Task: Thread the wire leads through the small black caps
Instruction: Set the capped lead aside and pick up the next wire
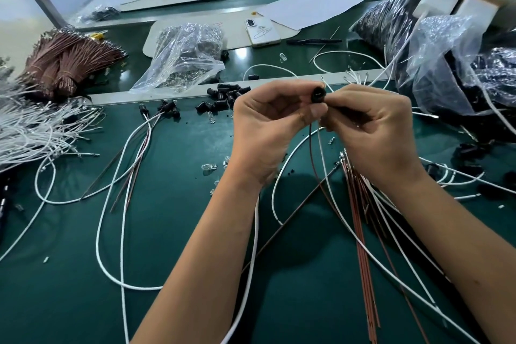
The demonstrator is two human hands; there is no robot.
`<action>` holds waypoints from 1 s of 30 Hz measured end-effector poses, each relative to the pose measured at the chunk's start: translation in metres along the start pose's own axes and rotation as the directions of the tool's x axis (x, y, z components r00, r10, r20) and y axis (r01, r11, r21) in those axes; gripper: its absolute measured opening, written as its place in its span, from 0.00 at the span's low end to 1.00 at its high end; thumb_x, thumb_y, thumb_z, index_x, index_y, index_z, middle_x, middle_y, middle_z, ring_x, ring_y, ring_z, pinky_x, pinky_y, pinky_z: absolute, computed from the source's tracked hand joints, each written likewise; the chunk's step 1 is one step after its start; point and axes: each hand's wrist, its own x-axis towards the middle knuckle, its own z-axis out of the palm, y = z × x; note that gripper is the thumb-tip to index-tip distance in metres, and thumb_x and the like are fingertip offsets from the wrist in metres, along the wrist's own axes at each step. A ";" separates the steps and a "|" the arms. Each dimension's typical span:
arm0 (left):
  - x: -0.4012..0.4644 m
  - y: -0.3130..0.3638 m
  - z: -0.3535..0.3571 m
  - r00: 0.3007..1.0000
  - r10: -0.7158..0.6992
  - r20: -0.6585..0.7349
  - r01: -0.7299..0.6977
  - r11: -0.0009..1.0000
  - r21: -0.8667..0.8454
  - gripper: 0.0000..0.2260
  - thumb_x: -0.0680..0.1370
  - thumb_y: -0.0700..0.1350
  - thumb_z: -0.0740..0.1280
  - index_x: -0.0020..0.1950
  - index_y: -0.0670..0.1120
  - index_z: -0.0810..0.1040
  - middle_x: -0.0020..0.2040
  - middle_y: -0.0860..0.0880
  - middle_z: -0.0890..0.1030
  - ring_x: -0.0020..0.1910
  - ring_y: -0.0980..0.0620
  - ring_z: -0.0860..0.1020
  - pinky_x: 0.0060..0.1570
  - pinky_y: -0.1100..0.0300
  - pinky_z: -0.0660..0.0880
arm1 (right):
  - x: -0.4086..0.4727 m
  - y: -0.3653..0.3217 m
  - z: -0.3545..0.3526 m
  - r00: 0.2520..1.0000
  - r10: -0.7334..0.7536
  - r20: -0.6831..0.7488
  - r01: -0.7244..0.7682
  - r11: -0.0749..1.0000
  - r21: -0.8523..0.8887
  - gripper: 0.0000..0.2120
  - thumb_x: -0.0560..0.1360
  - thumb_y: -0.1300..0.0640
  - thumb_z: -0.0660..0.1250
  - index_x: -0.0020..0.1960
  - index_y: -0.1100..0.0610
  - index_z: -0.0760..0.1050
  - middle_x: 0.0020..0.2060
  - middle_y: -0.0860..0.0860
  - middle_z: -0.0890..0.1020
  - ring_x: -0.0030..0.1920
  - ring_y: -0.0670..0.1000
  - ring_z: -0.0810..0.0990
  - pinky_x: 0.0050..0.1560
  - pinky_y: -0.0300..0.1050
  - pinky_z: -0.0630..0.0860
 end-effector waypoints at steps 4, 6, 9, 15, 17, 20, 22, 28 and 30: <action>0.000 -0.001 0.000 0.996 -0.026 -0.085 0.027 1.000 0.013 0.15 0.70 0.23 0.71 0.54 0.34 0.81 0.49 0.37 0.82 0.48 0.42 0.80 0.54 0.50 0.80 | 0.001 -0.004 0.002 1.000 0.015 0.013 -0.015 1.000 -0.027 0.04 0.78 0.57 0.75 0.47 0.57 0.86 0.34 0.50 0.82 0.34 0.51 0.79 0.36 0.43 0.73; -0.001 -0.001 0.002 0.992 -0.056 -0.114 0.058 0.998 0.015 0.15 0.70 0.23 0.71 0.55 0.33 0.80 0.49 0.37 0.82 0.48 0.43 0.80 0.54 0.50 0.80 | 0.000 -0.004 0.003 0.998 0.054 0.042 -0.054 0.998 -0.014 0.05 0.78 0.56 0.75 0.45 0.55 0.86 0.33 0.48 0.82 0.33 0.49 0.78 0.35 0.41 0.71; 0.001 0.004 -0.001 0.990 -0.099 -0.096 0.104 0.993 0.054 0.11 0.73 0.26 0.71 0.53 0.34 0.80 0.48 0.39 0.83 0.46 0.45 0.81 0.54 0.49 0.80 | -0.003 -0.002 0.003 0.981 0.174 0.088 -0.183 0.977 0.109 0.03 0.78 0.55 0.75 0.46 0.53 0.86 0.32 0.47 0.84 0.32 0.45 0.81 0.36 0.38 0.76; 0.014 0.033 -0.051 0.958 -0.191 -0.213 0.145 0.966 -0.212 0.05 0.78 0.38 0.69 0.51 0.45 0.81 0.45 0.44 0.86 0.40 0.49 0.84 0.41 0.57 0.82 | -0.008 0.001 0.009 0.956 0.254 0.147 -0.264 0.963 0.052 0.11 0.80 0.48 0.71 0.48 0.55 0.86 0.36 0.51 0.85 0.34 0.52 0.83 0.35 0.47 0.80; 0.014 0.039 -0.066 0.933 -0.220 -0.286 0.121 0.938 -0.325 0.07 0.74 0.42 0.71 0.51 0.44 0.80 0.42 0.46 0.86 0.36 0.51 0.83 0.38 0.59 0.81 | -0.007 -0.001 0.013 0.959 0.222 0.175 -0.216 0.975 -0.053 0.07 0.80 0.51 0.73 0.47 0.54 0.86 0.34 0.48 0.85 0.34 0.50 0.82 0.37 0.48 0.80; 0.011 0.043 -0.079 0.897 -0.262 -0.357 0.093 0.900 -0.426 0.12 0.69 0.41 0.73 0.52 0.42 0.80 0.42 0.46 0.86 0.35 0.54 0.82 0.35 0.64 0.80 | -0.001 -0.011 0.026 0.933 0.165 0.319 -0.100 0.972 -0.213 0.03 0.76 0.58 0.76 0.49 0.56 0.87 0.38 0.45 0.85 0.39 0.45 0.83 0.46 0.47 0.81; 0.010 0.043 -0.081 0.888 -0.277 -0.368 0.090 0.888 -0.452 0.12 0.69 0.40 0.72 0.52 0.41 0.80 0.41 0.46 0.86 0.34 0.55 0.82 0.34 0.65 0.80 | 0.004 -0.020 0.040 0.885 0.126 0.448 0.001 0.962 -0.272 0.05 0.76 0.57 0.77 0.50 0.56 0.86 0.41 0.47 0.85 0.40 0.46 0.82 0.49 0.47 0.80; 0.010 0.042 -0.078 0.871 -0.273 -0.409 0.107 0.917 -0.384 0.04 0.73 0.37 0.71 0.47 0.42 0.82 0.39 0.46 0.86 0.33 0.55 0.82 0.33 0.66 0.79 | 0.022 -0.035 0.075 0.768 0.204 0.606 0.040 0.930 -0.364 0.15 0.72 0.45 0.79 0.53 0.53 0.86 0.40 0.47 0.79 0.38 0.44 0.75 0.46 0.41 0.75; 0.010 0.041 -0.076 0.860 -0.289 -0.420 0.134 0.923 -0.361 0.04 0.74 0.35 0.71 0.44 0.43 0.83 0.38 0.45 0.86 0.33 0.55 0.83 0.33 0.66 0.79 | 0.027 -0.035 0.079 0.740 0.254 0.622 0.000 0.926 -0.378 0.12 0.71 0.47 0.80 0.49 0.53 0.86 0.36 0.45 0.79 0.35 0.41 0.75 0.38 0.33 0.71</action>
